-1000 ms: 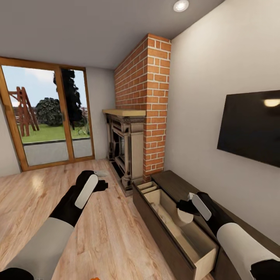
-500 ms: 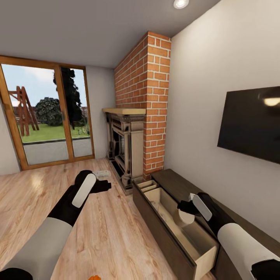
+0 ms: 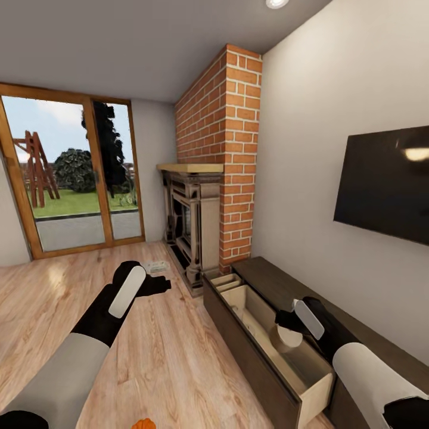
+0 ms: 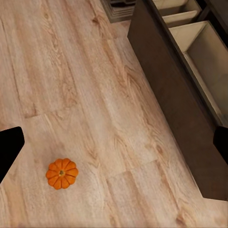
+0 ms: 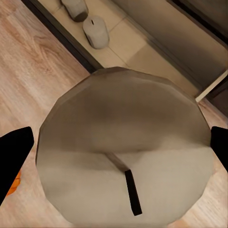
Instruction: Place each of the two pumpkins and all three candles from the living room inside a cabinet in the living room (use any cabinet), then make sure every cabinet is closed, and position the cauldron so it is next to a table in the living room.
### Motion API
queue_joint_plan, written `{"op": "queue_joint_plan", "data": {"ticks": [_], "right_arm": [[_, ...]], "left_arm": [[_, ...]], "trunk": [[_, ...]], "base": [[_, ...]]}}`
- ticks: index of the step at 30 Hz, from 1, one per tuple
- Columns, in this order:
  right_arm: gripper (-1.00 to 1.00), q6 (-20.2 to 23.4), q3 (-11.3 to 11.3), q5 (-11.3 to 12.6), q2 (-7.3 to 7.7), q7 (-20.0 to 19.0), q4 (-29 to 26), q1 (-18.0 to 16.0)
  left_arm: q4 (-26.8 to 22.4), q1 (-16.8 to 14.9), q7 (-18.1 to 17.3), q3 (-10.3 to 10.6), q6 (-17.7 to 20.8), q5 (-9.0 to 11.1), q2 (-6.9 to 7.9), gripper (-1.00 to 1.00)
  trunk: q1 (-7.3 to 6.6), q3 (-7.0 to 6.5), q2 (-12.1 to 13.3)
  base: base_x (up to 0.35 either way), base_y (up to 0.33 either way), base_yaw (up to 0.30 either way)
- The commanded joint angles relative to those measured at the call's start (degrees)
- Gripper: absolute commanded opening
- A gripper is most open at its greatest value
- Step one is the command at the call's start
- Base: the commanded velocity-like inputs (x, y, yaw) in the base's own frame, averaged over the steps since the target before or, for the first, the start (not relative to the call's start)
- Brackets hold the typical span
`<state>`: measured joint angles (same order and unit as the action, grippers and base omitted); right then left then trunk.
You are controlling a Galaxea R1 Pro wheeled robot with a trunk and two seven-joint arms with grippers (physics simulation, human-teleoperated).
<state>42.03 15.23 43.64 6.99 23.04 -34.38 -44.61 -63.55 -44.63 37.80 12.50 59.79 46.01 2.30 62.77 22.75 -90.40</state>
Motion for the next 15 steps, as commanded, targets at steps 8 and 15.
{"op": "queue_joint_plan", "data": {"ticks": [8,15], "right_arm": [[-1.0,-0.1,0.5,0.6,-0.03,0.6,-0.1,-0.1],[-1.0,-0.1,0.4,0.6,-0.04,0.6,-0.1,-0.1]], "left_arm": [[0.0,0.0,0.5,0.1,0.1,0.7,0.09,1.0],[0.5,0.0,-5.5,-0.2,0.1,1.5,3.64,1.0]], "trunk": [[1.76,1.51,-3.3],[3.3,2.77,-6.1]], "base": [[0.0,0.0,0.0],[0.0,0.0,0.0]]}}
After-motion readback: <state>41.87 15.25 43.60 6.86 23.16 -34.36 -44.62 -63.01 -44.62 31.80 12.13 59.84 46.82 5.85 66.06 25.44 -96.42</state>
